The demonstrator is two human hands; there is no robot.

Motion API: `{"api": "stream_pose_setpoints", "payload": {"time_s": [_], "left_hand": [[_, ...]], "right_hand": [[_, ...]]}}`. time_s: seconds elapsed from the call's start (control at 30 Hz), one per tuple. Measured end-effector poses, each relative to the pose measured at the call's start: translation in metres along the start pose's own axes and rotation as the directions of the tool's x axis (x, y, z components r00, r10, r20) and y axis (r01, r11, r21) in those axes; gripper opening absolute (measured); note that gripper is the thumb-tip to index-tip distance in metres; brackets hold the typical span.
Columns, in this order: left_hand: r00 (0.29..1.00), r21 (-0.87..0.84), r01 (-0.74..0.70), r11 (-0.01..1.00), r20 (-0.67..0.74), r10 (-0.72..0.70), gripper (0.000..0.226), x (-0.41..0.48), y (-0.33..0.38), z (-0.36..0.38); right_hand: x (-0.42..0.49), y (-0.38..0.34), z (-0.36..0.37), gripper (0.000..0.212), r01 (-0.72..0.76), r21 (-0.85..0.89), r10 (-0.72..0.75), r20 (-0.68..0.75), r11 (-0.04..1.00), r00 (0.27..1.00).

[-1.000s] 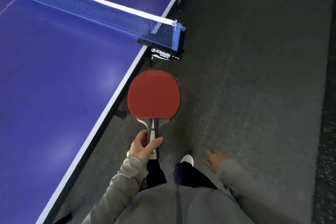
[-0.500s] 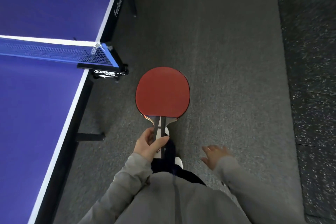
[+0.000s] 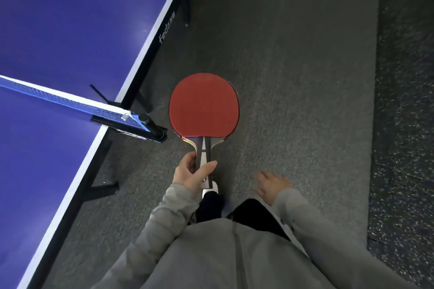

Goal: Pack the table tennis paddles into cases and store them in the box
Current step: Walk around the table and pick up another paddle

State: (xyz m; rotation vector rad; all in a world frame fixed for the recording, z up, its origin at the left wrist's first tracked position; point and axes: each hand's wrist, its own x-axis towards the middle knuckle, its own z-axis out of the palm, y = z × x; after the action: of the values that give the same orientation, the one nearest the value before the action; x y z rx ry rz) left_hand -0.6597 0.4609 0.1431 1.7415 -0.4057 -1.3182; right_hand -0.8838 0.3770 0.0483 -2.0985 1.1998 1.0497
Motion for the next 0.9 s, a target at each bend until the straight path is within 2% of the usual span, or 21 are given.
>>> {"api": "stream_pose_setpoints", "payload": {"time_s": [0.27, 0.5, 0.77, 0.9], "left_hand": [[0.982, -0.087, 0.037, 0.996, -0.179, -0.052, 0.023, 0.057, 0.039, 0.007], [0.927, -0.15, 0.015, 0.989, -0.368, -0.07, 0.063, 0.114, 0.092, 0.038], [0.837, -0.296, -0.087, 0.951, -0.54, -0.091, 0.055, 0.164, 0.144, 0.064], [0.777, -0.365, -0.117, 0.924, -0.612, -0.143, 0.051, 0.18, 0.151, 0.053]], "right_hand": [[0.065, 0.016, -0.089, 0.059, 0.064, -0.076, -0.064, 0.007, 0.995, 0.998], [0.134, 0.049, -0.185, 0.058, 0.151, -0.159, -0.152, 0.001, 0.976, 0.988], [0.191, 0.083, -0.301, 0.057, 0.22, -0.328, -0.215, 0.053, 0.919, 0.975], [0.215, 0.078, -0.337, 0.057, 0.238, -0.347, -0.235, 0.052, 0.907, 0.971]]}}
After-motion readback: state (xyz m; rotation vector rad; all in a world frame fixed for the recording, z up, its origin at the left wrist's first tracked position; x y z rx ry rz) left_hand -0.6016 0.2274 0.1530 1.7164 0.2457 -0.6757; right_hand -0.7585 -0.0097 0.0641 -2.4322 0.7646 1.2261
